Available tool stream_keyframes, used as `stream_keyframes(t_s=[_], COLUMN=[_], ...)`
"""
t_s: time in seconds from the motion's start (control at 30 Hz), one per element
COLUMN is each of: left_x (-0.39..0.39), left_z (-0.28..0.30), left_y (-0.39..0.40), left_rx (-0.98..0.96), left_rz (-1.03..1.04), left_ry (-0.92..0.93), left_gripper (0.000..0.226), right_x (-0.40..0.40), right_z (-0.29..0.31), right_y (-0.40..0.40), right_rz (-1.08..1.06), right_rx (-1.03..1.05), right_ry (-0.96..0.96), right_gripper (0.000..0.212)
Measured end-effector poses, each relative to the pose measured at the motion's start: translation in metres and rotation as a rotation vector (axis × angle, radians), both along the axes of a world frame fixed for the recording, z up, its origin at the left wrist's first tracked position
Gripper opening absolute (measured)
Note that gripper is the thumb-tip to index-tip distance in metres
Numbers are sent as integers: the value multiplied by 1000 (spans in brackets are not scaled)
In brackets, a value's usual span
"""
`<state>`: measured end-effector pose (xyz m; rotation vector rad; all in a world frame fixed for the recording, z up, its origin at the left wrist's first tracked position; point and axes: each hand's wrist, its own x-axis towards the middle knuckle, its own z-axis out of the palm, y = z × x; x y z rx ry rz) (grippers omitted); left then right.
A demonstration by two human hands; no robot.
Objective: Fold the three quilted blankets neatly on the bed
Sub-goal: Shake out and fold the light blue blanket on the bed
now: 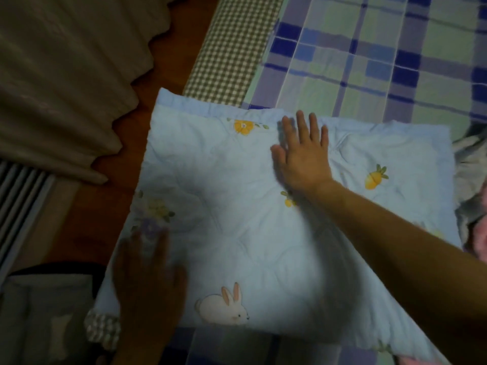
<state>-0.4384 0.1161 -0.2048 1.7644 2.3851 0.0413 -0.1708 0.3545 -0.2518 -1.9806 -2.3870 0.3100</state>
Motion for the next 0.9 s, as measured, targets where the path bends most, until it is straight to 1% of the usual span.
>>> stream_keyframes(t_s=[0.07, 0.13, 0.17, 0.23, 0.27, 0.33, 0.4, 0.43, 0.5, 0.53, 0.57, 0.6, 0.63, 0.67, 0.7, 0.73, 0.77, 0.8, 0.87, 0.9], left_x=[20, 42, 51, 64, 62, 38, 2, -12, -19, -17, -14, -12, -14, -18, -27, -39, -50, -60, -66, -66], left_z=[-3, -15, -25, -55, -72, -105, -136, -145, -145, -139, -131, -119, -106, -93, -84, -79, -75, -71, -57, -49], left_y=[20, 63, 91, 153, 184, 231, 248, 249, 252, 255, 259, 263, 265, 264, 259, 247, 230, 209, 164, 143], left_rx=[-22, -39, -15, 46, 81, 112, 77, 50, -27, -67, -100, -133, -147, -139, -123, -128, -143, -180, -202, -185], left_rz=[-173, -332, -434, -586, -574, -397, -232, -203, -190, -186, -179, -156, -128, -100, -62, -12, 49, 126, 321, 382], left_ry=[5, 5, 28, 105, 152, 192, 138, 104, 58, 38, 26, 16, 19, 31, 56, 71, 39, -81, -433, -541], left_gripper=[66, 67, 67, 65, 64, 66, 72, 76, 80, 81, 81, 80, 78, 77, 76, 76, 76, 76, 76, 74], right_x=[-14, -19, -19, -16, -10, 17, 65, 89, 117, 117, 107, 89, 66, 41, 17, -5, -22, -31, -37, -37], right_z=[15, 12, 4, -17, -30, -55, -72, -77, -76, -71, -60, -47, -33, -17, -7, 1, 2, 0, -4, -6], right_y=[-36, -64, -63, -32, -11, 30, 53, 59, 64, 64, 63, 61, 57, 52, 46, 40, 33, 24, -15, -47], right_rz=[5, 23, 24, 9, -23, -89, -148, -169, -161, -160, -173, -198, -230, -273, -336, -401, -484, -569, -651, -655], right_rx=[17, -50, -73, -37, -3, -15, -49, -49, -32, -13, 15, 45, 49, 14, -63, -155, -244, -312, -346, -363], right_ry=[77, 58, 37, -28, -55, -130, -168, -156, -118, -49, 85, 303, 573, 826, 1009, 1133, 1222, 1270, 1296, 1294], right_gripper=[67, 66, 67, 69, 69, 71, 72, 72, 75, 74, 71, 65, 58, 53, 51, 51, 51, 52, 53, 53])
